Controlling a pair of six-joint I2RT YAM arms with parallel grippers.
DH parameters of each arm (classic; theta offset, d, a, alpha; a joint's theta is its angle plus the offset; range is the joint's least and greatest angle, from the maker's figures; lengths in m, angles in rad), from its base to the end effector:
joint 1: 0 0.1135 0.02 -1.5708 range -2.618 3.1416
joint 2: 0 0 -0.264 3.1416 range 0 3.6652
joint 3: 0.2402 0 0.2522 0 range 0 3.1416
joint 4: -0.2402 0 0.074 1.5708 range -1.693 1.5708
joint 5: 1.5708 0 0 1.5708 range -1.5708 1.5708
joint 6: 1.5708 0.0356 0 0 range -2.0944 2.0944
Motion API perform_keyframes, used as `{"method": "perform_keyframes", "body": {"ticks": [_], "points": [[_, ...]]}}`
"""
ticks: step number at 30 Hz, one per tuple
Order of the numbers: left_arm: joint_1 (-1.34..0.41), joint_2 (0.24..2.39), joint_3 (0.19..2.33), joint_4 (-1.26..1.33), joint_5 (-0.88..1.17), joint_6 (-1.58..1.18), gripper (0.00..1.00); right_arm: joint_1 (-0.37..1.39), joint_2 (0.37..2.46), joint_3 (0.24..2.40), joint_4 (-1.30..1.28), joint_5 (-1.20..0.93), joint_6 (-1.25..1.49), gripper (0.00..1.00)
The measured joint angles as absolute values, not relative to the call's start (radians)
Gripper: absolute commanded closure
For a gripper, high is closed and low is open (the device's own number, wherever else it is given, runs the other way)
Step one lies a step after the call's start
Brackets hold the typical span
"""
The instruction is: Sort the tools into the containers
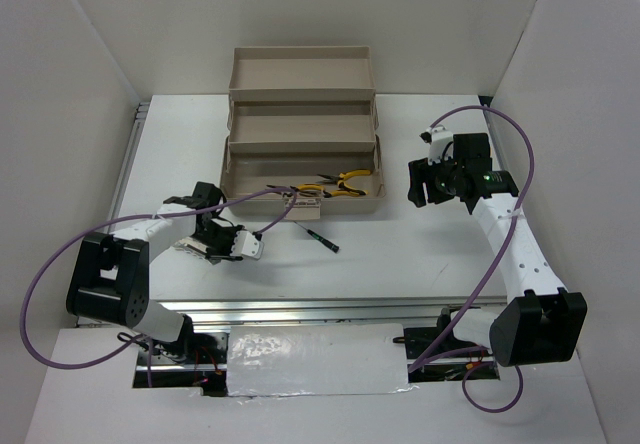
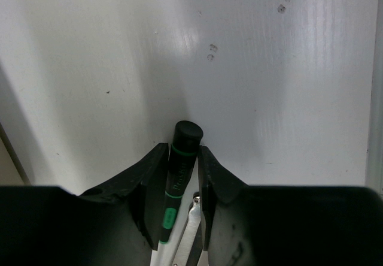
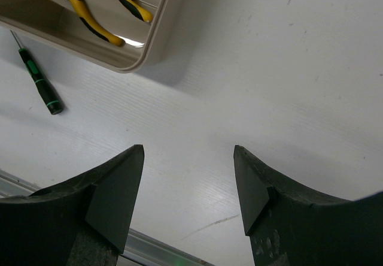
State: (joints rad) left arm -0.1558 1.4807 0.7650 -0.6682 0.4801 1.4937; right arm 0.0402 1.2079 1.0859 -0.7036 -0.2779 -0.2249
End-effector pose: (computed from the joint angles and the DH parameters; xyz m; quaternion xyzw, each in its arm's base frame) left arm 0.2346 -0.0535 0.1572 0.7253 0.6401 -0.1295 0.2179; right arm 0.2495 0.0198 0.3105 -0.1719 0.9077 0.0952 0.3709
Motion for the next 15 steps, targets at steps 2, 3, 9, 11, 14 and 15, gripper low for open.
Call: {"method": "perform_keyframes", "body": {"ticks": [2,3,9,11,14,15], "points": [[-0.175,1.474,0.764,-0.668,0.461,1.498,0.68,0.040,1.208,1.086,-0.704,-0.278,-0.225,0.31],[-0.187,1.470,0.764,-0.667,0.450,1.502,0.70,0.040,1.208,1.086,-0.704,-0.278,-0.225,0.31],[-0.330,1.324,0.780,-0.723,0.442,1.454,1.00,0.040,1.205,1.086,-0.704,-0.286,-0.229,0.31],[-0.390,1.252,0.823,-0.757,0.455,1.402,1.00,0.040,1.204,1.086,-0.704,-0.291,-0.229,0.31],[-0.469,1.185,0.948,-0.811,0.480,1.318,1.00,0.036,1.204,1.086,-0.704,-0.299,-0.229,0.31],[-0.494,1.174,1.013,-0.831,0.493,1.281,1.00,0.036,1.204,1.086,-0.704,-0.302,-0.229,0.31]]}}
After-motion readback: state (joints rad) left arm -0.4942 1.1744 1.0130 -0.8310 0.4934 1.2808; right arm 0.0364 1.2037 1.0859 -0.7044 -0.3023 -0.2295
